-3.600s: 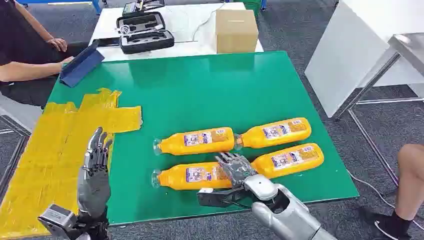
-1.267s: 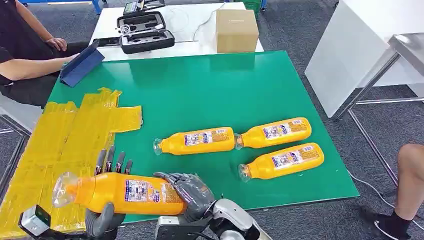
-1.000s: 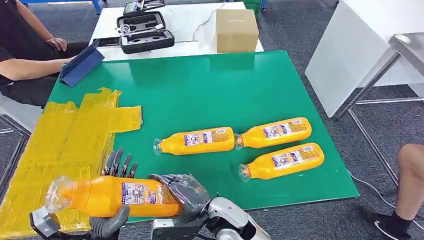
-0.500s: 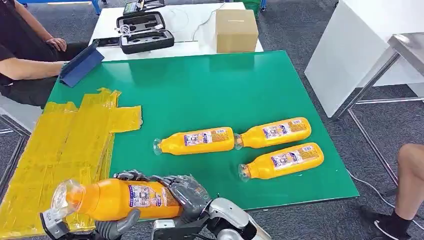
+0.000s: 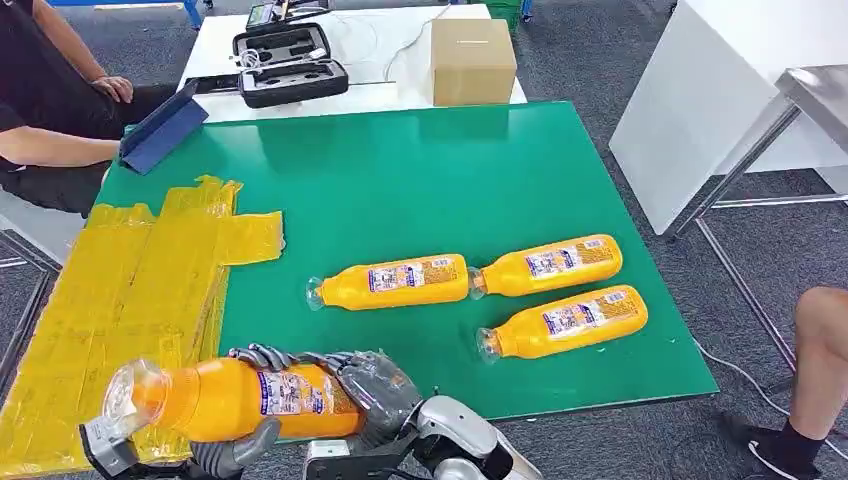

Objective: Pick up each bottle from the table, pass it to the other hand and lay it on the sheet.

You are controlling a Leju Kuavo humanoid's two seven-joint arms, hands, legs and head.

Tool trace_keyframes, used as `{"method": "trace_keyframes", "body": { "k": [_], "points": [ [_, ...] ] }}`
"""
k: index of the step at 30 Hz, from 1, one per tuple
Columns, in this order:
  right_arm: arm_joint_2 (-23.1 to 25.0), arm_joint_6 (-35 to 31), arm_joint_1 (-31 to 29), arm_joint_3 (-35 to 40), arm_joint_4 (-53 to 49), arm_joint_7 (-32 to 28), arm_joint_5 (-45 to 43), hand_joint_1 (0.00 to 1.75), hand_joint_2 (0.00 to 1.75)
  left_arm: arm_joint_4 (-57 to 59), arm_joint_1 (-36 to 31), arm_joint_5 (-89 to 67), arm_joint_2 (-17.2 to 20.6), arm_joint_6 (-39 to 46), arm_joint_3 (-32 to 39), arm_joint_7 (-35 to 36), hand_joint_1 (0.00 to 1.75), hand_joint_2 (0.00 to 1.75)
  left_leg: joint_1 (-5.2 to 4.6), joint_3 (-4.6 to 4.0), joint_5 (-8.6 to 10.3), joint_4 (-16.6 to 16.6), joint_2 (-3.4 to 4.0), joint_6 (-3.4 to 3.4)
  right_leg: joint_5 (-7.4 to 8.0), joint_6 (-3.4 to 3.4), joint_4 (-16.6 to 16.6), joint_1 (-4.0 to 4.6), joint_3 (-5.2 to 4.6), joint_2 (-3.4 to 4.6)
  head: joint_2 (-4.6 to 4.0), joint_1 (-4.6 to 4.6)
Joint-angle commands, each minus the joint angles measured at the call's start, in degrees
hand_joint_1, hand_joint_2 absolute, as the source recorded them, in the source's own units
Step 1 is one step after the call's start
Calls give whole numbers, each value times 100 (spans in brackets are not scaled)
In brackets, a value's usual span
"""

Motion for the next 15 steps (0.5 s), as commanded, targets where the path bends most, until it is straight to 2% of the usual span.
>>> {"method": "trace_keyframes", "body": {
  "k": [1,3,4,6,8,12,15],
  "points": [
    [-382,-925,486,-482,-473,474,494,0,0,-157,-398,-1767,-41,1203,351,-159,175,175,9,23,-3,-6,-22,-8,-8,-12,-11,11,33,-32,0,-2],
    [-624,-1207,764,-1030,-1154,544,377,0,0,-350,-682,-3321,-18,2223,716,-79,175,175,7,0,1,4,-37,-4,-8,-6,-1,8,15,-41,0,2],
    [-671,-1147,861,-1259,-1402,556,291,0,0,-308,-888,-3732,38,2453,867,-38,175,175,8,-2,1,8,-50,-4,-11,-8,0,10,18,-55,0,2],
    [-655,-951,1006,-1664,-1869,582,279,0,0,-188,-1364,-5895,206,3746,1360,163,175,175,5,-11,8,7,-47,-5,-5,-7,6,6,4,-49,0,2],
    [-638,-837,1047,-1791,-2139,537,306,0,0,-68,-1710,-7375,424,4414,1622,520,175,175,4,-9,7,7,-43,-7,-3,-10,7,5,6,-40,0,0],
    [-780,-760,858,-1773,-2233,505,240,0,0,699,-2473,-8664,925,4233,1692,1197,175,175,5,0,15,-2,-33,-17,13,-26,3,7,7,-31,0,0],
    [-834,-709,818,-1688,-2222,522,284,0,0,1158,-2792,-9177,1070,4249,1549,1443,175,175,4,5,20,-4,-34,-19,11,-21,1,4,11,-34,0,0]
  ]
}}
